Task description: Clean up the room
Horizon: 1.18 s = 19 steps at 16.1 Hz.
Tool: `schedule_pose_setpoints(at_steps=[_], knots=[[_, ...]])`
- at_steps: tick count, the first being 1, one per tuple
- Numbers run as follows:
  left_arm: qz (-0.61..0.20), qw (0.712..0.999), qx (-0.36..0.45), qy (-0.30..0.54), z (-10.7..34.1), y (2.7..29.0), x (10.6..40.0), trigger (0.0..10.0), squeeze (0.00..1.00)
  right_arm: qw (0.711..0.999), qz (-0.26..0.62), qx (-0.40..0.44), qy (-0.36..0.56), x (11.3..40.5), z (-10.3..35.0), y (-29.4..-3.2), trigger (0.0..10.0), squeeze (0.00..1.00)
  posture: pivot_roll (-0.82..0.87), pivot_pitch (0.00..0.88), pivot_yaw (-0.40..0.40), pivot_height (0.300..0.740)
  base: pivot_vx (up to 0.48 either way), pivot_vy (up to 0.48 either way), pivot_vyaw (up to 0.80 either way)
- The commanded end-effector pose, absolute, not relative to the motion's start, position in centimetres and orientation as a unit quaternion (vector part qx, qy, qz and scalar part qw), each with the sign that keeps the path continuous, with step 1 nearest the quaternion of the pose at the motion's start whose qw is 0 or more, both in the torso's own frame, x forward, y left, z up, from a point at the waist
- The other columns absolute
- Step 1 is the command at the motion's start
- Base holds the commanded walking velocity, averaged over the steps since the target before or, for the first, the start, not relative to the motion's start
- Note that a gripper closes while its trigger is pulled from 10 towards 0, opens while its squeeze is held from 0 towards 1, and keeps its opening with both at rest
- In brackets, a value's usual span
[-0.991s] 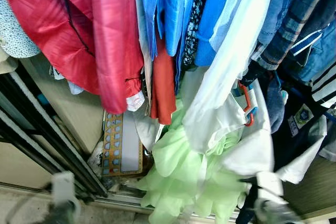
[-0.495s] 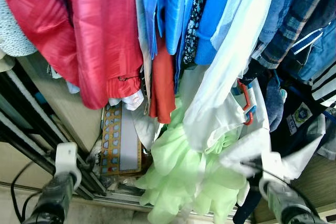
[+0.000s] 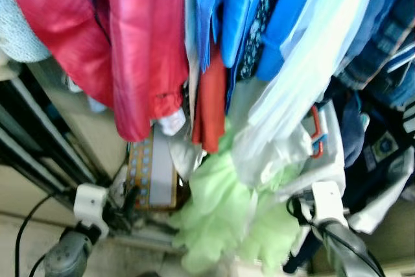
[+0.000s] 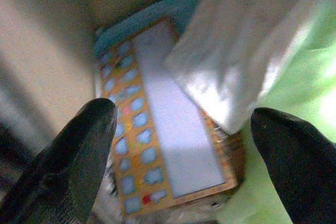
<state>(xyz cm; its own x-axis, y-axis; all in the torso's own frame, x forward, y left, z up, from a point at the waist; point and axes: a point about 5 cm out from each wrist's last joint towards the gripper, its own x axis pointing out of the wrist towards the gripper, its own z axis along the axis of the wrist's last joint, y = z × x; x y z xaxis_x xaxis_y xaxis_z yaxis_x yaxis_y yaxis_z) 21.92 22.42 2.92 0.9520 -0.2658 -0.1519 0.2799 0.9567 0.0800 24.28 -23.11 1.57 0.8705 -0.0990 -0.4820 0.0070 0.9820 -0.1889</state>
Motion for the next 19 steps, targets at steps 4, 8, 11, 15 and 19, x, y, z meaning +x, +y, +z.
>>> schedule_pose_setpoints(at_steps=[4,8,11,15,19], knots=[[-0.152,0.983,0.102,0.02,5.5,20.7,20.0,10.0,0.0,0.965,0.024,-0.086,0.247,20.6,4.1,-20.9,10.0,0.0,0.02,0.147,-0.055,0.74,0.0,0.0,0.0],[-0.198,0.978,0.063,-0.01,7.6,17.9,19.4,10.0,0.0,0.969,0.076,-0.124,0.2,19.4,6.4,-20.5,10.0,0.0,0.0,0.145,-0.055,0.74,0.0,0.0,0.0],[-0.231,0.969,0.079,-0.043,10.0,15.3,20.3,10.0,0.0,0.968,0.098,-0.14,0.186,21.4,7.8,-20.1,10.0,0.0,0.01,0.135,-0.053,0.74,0.0,0.0,0.0],[-0.173,0.976,0.121,-0.058,9.5,15.9,20.2,10.0,0.0,0.982,0.051,-0.155,0.095,23.5,9.1,-18.6,10.0,0.0,0.0,0.099,-0.039,0.74,0.0,0.0,0.0],[-0.05,0.993,0.081,-0.074,9.9,17.9,19.3,10.0,0.0,0.99,0.074,-0.123,-0.001,22.5,11.3,-17.3,10.0,0.0,-0.01,0.092,-0.039,0.74,0.0,0.0,0.0]])
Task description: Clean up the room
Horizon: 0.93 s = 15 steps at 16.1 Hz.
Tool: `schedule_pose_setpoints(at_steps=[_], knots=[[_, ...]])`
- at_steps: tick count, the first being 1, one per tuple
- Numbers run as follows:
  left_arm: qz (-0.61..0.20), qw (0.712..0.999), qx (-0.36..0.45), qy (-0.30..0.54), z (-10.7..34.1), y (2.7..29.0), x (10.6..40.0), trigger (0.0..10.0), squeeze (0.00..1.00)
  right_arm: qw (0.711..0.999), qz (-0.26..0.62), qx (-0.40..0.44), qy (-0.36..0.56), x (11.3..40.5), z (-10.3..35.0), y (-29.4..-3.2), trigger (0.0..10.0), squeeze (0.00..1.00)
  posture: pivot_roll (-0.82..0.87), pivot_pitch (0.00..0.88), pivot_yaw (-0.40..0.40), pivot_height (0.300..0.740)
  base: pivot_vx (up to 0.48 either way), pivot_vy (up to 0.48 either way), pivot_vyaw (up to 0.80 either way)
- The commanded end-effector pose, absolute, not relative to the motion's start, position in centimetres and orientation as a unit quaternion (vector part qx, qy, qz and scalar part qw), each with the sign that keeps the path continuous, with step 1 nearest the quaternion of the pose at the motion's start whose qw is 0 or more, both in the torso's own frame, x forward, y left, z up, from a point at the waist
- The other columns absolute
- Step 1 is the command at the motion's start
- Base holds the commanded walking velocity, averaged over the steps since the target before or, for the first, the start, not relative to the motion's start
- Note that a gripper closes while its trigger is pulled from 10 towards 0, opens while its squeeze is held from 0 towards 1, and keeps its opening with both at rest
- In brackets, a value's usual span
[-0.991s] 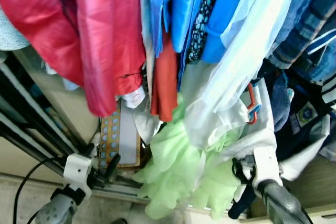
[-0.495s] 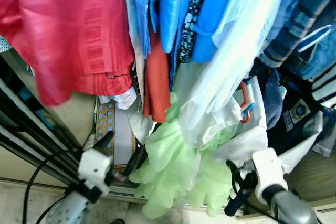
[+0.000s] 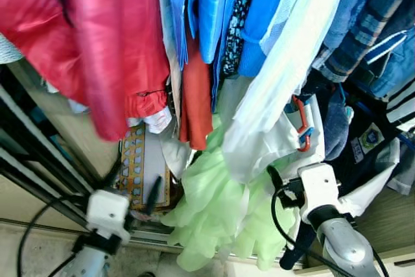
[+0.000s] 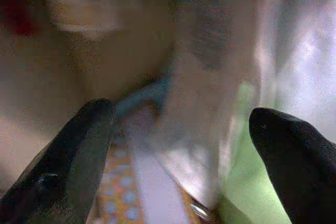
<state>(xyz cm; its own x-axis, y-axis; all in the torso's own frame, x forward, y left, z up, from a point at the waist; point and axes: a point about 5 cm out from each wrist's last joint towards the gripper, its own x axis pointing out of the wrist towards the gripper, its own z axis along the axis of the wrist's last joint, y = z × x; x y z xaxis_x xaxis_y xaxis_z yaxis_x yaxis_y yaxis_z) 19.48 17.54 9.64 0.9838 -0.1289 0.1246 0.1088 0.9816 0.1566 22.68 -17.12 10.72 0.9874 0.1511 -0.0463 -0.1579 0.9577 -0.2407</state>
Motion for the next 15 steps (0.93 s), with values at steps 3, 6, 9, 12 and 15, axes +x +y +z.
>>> schedule_pose_setpoints(at_steps=[3,6,9,12,15], knots=[[0.025,0.99,0.098,-0.1,10.2,18.8,18.9,10.0,0.0,0.992,0.045,-0.113,0.009,21.8,10.3,-17.3,10.0,0.0,-0.02,0.086,-0.045,0.74,0.0,0.0,0.0],[-0.107,0.99,0.059,-0.07,9.4,16.2,18.8,10.0,0.0,0.986,0.023,-0.149,0.067,20.3,8.2,-19.0,10.0,0.0,-0.01,0.085,-0.053,0.74,0.0,0.0,0.0],[-0.143,0.987,0.046,-0.061,9.2,15.9,17.6,10.0,0.0,0.977,0.012,-0.176,0.119,16.3,7.2,-21.6,10.0,0.0,-0.02,0.099,-0.045,0.74,0.0,0.0,0.0],[-0.093,0.987,0.05,-0.124,11.7,17.1,18.6,10.0,0.0,0.976,0.057,-0.211,-0.012,17.3,11.2,-19.7,10.0,0.0,-0.03,0.12,-0.023,0.74,0.0,0.0,0.0],[-0.075,0.98,0.045,-0.177,14.7,16.6,20.4,10.0,0.0,0.968,0.067,-0.211,-0.119,21.3,14.8,-17.4,10.0,0.0,0.0,0.147,-0.016,0.74,0.0,0.0,0.0]])
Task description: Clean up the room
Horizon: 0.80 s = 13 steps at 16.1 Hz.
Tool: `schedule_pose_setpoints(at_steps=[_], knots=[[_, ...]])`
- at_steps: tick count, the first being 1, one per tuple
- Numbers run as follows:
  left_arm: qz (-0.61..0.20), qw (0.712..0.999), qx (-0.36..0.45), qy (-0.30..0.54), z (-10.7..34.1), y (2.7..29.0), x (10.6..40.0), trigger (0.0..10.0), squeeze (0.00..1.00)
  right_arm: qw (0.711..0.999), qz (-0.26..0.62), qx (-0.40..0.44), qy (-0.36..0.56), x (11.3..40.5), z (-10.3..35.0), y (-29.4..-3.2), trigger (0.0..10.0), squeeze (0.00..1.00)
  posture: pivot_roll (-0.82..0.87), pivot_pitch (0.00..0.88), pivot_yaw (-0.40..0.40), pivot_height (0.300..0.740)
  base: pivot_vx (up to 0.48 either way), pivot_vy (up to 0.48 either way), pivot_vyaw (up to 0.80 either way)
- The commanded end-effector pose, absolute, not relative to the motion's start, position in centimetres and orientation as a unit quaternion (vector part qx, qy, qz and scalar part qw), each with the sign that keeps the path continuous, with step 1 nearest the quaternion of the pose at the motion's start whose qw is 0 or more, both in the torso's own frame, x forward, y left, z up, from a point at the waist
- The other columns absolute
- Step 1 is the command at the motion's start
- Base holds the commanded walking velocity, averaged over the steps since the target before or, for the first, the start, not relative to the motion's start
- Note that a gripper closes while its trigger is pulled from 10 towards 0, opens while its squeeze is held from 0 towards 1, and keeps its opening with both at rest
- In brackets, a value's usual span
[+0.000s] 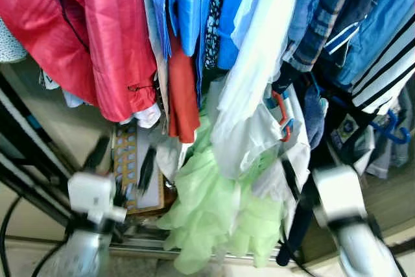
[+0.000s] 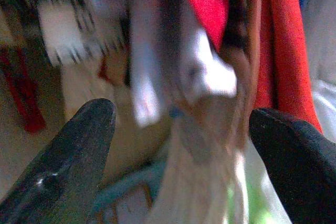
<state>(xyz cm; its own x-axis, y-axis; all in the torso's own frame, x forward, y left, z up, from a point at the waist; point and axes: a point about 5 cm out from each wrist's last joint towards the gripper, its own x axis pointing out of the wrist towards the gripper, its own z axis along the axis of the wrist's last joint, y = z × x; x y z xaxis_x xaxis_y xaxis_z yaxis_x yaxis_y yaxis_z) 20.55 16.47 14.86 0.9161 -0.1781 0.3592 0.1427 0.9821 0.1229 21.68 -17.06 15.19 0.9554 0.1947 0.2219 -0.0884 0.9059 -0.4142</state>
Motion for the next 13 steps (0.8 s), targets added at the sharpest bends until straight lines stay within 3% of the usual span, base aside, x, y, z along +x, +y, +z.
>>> schedule_pose_setpoints(at_steps=[1,4,7,10,13], knots=[[-0.068,0.981,0.061,-0.173,14.7,17.0,20.4,10.0,0.0,0.969,0.065,-0.206,-0.121,21.5,15.0,-17.2,10.0,0.0,0.0,0.16,-0.007,0.74,0.0,0.0,0.0],[-0.038,0.984,0.085,-0.149,13.6,18.2,19.9,10.0,0.0,0.97,0.063,-0.2,-0.12,21.7,15.0,-16.4,10.0,0.0,0.01,0.162,-0.004,0.74,0.0,0.0,0.0],[0.008,0.989,0.114,-0.091,11.6,17.6,20.4,10.0,0.0,0.977,0.063,-0.18,-0.098,22.7,14.1,-15.8,10.0,0.0,0.02,0.082,0.01,0.74,0.0,0.0,0.0],[-0.053,0.997,0.024,-0.055,10.1,16.1,20.6,10.0,0.0,0.985,0.053,-0.152,-0.062,23.5,12.2,-16.4,10.0,0.0,0.03,0.044,0.012,0.74,0.0,0.0,0.0],[-0.036,0.996,0.042,-0.064,10.1,16.8,21.5,10.0,0.0,0.986,0.06,-0.137,-0.069,24.2,12.3,-15.0,10.0,0.0,0.03,0.033,0.008,0.74,0.0,0.0,0.0]])
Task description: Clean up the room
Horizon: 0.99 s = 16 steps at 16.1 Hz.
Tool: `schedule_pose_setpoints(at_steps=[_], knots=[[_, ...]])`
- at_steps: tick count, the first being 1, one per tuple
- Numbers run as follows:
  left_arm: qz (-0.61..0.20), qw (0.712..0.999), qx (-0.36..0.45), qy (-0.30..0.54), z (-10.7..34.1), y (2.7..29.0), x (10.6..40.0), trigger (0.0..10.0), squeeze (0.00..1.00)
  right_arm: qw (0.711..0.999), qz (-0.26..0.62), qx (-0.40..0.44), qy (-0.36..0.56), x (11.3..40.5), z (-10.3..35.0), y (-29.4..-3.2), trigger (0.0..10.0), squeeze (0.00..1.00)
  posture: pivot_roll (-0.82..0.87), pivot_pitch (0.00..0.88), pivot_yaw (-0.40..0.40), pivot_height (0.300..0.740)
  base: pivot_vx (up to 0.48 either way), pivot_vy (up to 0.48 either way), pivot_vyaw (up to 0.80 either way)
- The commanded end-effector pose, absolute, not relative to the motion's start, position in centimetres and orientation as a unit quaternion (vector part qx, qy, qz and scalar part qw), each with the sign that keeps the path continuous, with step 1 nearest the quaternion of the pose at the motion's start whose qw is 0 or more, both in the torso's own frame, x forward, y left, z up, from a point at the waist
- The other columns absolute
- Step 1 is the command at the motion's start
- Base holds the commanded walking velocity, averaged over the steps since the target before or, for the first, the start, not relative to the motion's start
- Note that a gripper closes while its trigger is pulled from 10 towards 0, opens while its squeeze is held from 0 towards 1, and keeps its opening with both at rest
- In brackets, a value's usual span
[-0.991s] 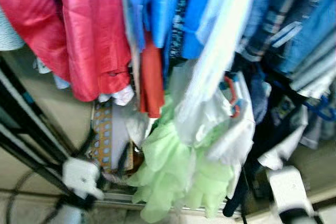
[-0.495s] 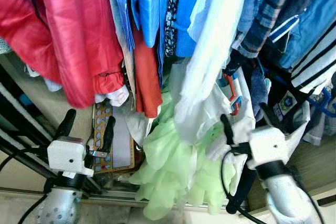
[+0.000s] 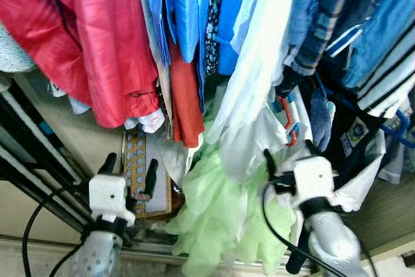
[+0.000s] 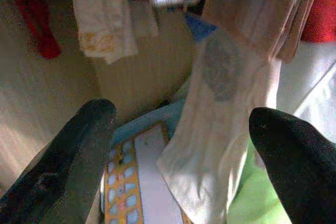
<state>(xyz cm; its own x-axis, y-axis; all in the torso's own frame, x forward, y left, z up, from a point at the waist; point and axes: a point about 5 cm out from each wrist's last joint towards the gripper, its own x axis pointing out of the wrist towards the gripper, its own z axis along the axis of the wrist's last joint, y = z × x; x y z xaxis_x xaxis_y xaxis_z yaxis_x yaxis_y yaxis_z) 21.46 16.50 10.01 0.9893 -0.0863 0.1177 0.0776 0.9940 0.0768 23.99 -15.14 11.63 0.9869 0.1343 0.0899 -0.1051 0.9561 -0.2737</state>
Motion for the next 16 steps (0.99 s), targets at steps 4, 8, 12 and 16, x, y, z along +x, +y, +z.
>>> schedule_pose_setpoints(at_steps=[4,8,12,16], knots=[[-0.042,0.995,0.014,-0.094,10.9,17.1,21.5,10.0,0.0,0.989,0.043,-0.131,-0.063,24.5,12.0,-15.5,10.0,0.0,0.04,0.05,-0.015,0.74,0.0,0.0,0.0],[0.009,0.997,0.023,-0.068,10.0,17.2,22.1,10.0,0.0,0.987,0.072,-0.13,-0.059,24.8,12.0,-15.4,10.0,0.0,0.04,0.048,-0.059,0.74,0.0,0.0,0.0],[-0.043,0.996,0.037,-0.063,9.1,16.6,21.2,10.0,0.0,0.984,0.108,-0.129,-0.062,25.8,12.3,-15.1,10.0,0.0,0.05,0.029,-0.118,0.74,0.0,0.0,0.0],[-0.061,0.997,0.043,-0.031,8.0,18.2,18.8,10.0,0.0,0.987,0.069,-0.14,-0.03,23.7,10.9,-18.2,10.0,0.0,0.04,0.039,-0.095,0.74,0.0,0.0,0.0]])
